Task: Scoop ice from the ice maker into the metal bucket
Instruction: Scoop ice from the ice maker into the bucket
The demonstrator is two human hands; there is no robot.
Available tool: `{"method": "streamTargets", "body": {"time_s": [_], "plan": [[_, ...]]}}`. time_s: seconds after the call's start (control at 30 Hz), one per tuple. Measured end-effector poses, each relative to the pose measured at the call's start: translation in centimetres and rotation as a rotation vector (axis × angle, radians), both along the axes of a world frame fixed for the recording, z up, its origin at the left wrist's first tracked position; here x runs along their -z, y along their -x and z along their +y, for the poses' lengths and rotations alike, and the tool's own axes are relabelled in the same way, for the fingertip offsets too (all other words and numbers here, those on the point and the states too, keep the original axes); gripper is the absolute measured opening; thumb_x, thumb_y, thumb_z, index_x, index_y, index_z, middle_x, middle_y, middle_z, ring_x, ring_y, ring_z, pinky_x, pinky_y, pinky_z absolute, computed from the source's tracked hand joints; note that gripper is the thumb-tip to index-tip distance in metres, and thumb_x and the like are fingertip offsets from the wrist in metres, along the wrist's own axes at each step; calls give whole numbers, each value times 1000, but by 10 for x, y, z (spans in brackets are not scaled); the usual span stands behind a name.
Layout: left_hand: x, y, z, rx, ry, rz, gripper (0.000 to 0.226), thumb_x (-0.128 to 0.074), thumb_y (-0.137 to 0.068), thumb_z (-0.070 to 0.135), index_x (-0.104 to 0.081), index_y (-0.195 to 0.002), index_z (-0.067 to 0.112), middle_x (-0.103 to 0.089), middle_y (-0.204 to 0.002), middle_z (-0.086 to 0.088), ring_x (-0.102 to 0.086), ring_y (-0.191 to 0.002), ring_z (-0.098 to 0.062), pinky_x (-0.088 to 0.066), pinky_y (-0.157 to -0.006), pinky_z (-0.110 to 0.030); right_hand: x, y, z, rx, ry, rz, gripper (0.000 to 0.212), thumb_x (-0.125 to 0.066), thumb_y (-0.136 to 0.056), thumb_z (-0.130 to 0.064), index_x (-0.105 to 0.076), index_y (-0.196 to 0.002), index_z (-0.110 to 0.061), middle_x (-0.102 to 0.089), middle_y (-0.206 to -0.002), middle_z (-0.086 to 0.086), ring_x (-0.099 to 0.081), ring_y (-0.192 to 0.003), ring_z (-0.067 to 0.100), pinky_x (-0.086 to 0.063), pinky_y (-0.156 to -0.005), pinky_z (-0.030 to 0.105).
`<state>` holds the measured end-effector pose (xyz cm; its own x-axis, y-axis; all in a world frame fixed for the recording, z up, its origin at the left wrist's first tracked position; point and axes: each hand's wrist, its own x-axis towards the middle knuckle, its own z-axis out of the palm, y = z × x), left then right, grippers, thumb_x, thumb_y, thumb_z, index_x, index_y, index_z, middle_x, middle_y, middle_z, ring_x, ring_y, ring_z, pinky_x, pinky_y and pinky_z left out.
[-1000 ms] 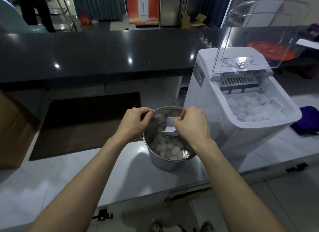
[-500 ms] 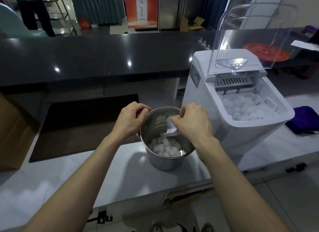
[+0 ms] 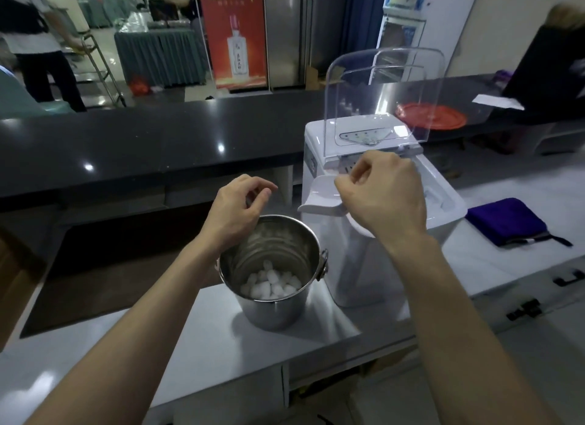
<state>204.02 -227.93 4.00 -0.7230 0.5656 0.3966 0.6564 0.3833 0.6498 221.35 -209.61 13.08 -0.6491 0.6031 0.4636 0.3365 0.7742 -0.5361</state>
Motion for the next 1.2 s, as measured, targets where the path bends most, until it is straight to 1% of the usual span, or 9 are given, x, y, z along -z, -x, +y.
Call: {"method": "streamTargets", "body": {"time_s": [0.2,0.33,0.47,0.57,0.6,0.67,0.77,0.97,1.2], "plan": [[-13,-25,54,21,-44,1,19,-61,-109,28,-77,-119,26,-68,-112,11,-65,-102,-6,-48,-85,-16,-4,-29,64,52,64,95,11,-68,-85,-31,-70,-80,-20,-67,-71,-7,-65,-72,19,-50,-70,30],[-18,-36,94,-44,-122,-4,19,-63,-108,24,-78,-118,26,-63,-114,9,-63,-99,-5,-48,-84,-12,0,-41,108,3,78,63,11,-69,-86,-33,-70,-85,-23,-69,-76,-6,-66,-75,17,-47,-68,29],[-13,-40,125,-123,-175,29,18,-66,-106,27,-77,-121,31,-51,-131,4,-62,-118,-14,-56,-103,-28,9,-42,145,-85,42,-24,12,-70,-87,-32,-70,-92,-22,-70,-79,-3,-66,-77,19,-46,-68,30],[-8,-43,143,-185,-203,30,23,-66,-105,27,-73,-125,36,-45,-145,8,-56,-134,-15,-52,-113,-39,17,-39,167,-159,10,-88,15,-69,-86,-29,-71,-98,-20,-71,-82,0,-67,-81,24,-53,-73,35],[-6,-46,149,-205,-209,29,25,-66,-105,25,-73,-126,36,-43,-147,9,-52,-138,-10,-49,-117,-37,19,-38,173,-183,-7,-111,16,-69,-87,-28,-71,-100,-19,-71,-84,1,-67,-83,25,-53,-74,35],[-4,-52,158,-250,-213,35,28,-66,-104,20,-72,-128,34,-42,-151,8,-40,-139,10,-38,-119,-20,24,-35,186,-235,-50,-154,21,-69,-89,-26,-74,-107,-17,-74,-91,3,-69,-87,25,-54,-77,34],[-1,-57,165,-305,-206,57,29,-64,-103,13,-73,-126,28,-42,-154,11,-29,-132,28,-27,-109,-1,23,-31,198,-314,-81,-179,27,-68,-90,-22,-79,-113,-17,-78,-101,3,-71,-94,25,-58,-84,36],[-2,-53,171,-387,-135,68,23,-60,-106,16,-74,-121,28,-51,-152,4,-45,-142,-4,-37,-112,-19,26,-23,212,-445,-123,-137,30,-63,-96,-21,-79,-122,-22,-77,-112,3,-71,-98,23,-60,-89,40],[0,-46,169,-402,-90,102,32,-51,-105,4,-74,-114,26,-49,-146,3,-48,-141,-11,-47,-114,-30,23,-17,227,-518,-197,-89,28,-68,-97,-23,-80,-122,-28,-73,-106,-1,-71,-91,23,-60,-84,41]]}}
